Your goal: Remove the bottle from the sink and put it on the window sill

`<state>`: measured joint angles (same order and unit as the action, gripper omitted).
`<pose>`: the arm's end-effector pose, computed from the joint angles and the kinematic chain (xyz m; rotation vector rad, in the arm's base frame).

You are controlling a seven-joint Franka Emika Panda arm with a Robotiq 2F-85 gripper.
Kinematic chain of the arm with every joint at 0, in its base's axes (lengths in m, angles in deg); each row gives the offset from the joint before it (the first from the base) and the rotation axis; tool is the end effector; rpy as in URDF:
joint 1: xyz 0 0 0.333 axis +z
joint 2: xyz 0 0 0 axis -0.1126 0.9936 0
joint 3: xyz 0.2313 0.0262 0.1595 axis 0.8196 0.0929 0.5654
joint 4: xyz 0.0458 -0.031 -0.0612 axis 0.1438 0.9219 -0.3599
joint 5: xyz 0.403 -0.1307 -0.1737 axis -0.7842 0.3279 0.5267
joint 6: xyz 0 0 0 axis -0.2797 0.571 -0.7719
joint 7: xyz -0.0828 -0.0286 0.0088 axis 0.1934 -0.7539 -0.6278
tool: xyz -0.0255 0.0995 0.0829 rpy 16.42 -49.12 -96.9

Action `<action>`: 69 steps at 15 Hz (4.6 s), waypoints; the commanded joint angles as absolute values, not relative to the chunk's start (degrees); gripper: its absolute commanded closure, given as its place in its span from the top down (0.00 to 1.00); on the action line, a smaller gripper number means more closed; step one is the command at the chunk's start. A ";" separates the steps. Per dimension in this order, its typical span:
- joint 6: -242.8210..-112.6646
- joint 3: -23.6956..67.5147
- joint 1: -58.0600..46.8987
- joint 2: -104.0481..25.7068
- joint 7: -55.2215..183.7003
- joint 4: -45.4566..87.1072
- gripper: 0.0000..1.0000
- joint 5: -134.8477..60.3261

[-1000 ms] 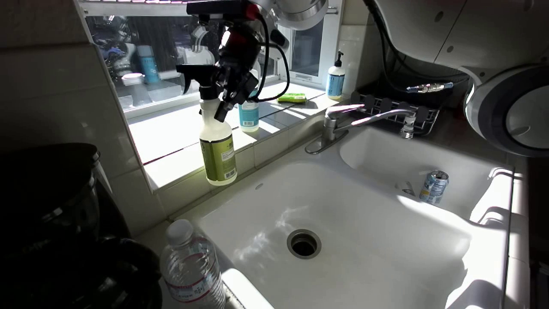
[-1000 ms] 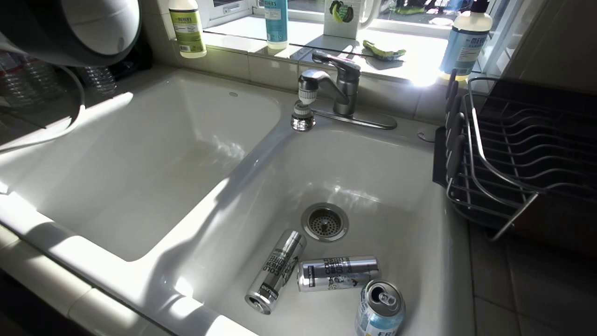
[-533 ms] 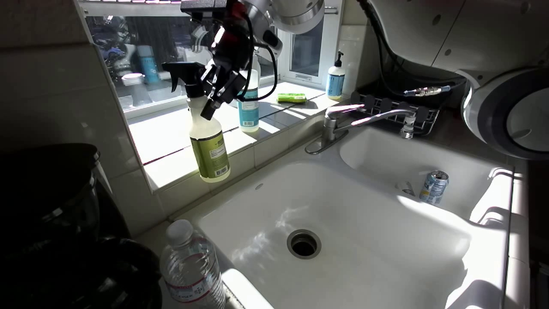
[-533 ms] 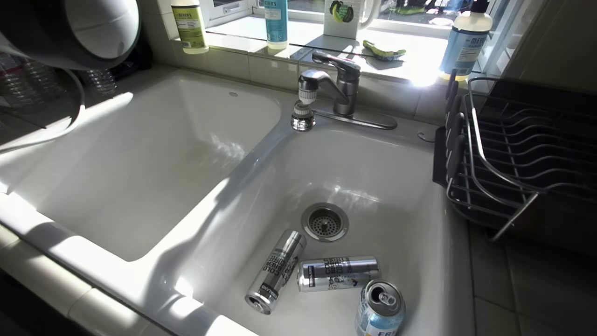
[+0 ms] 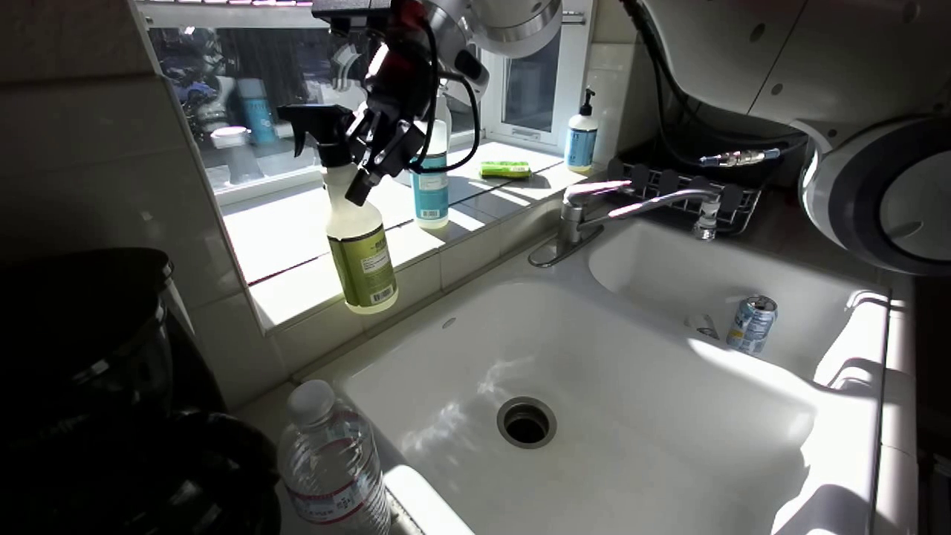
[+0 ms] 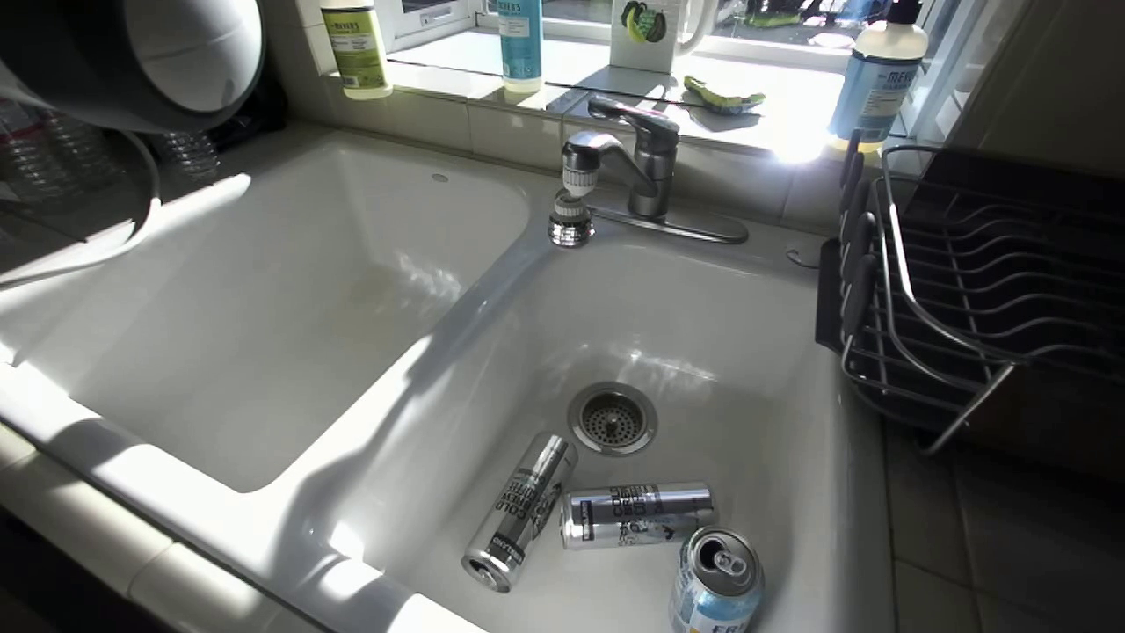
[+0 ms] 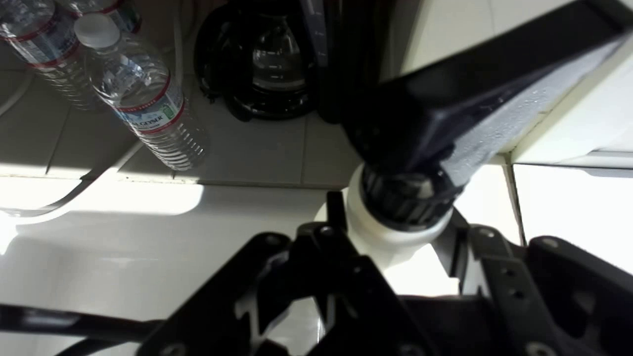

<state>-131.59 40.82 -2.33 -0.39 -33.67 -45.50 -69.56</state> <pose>0.7831 0.2108 0.4963 -1.8348 1.7591 0.7123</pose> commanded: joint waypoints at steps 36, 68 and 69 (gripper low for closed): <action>-144.32 42.16 -2.27 1.82 -38.36 -46.50 0.19 -69.17; -134.30 37.28 -5.84 -8.36 -23.99 -44.37 1.00 -60.40; -133.90 36.97 -5.91 -8.84 -22.48 -44.44 1.00 -60.05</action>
<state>-136.29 38.04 -5.68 -6.46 -26.85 -45.75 -61.47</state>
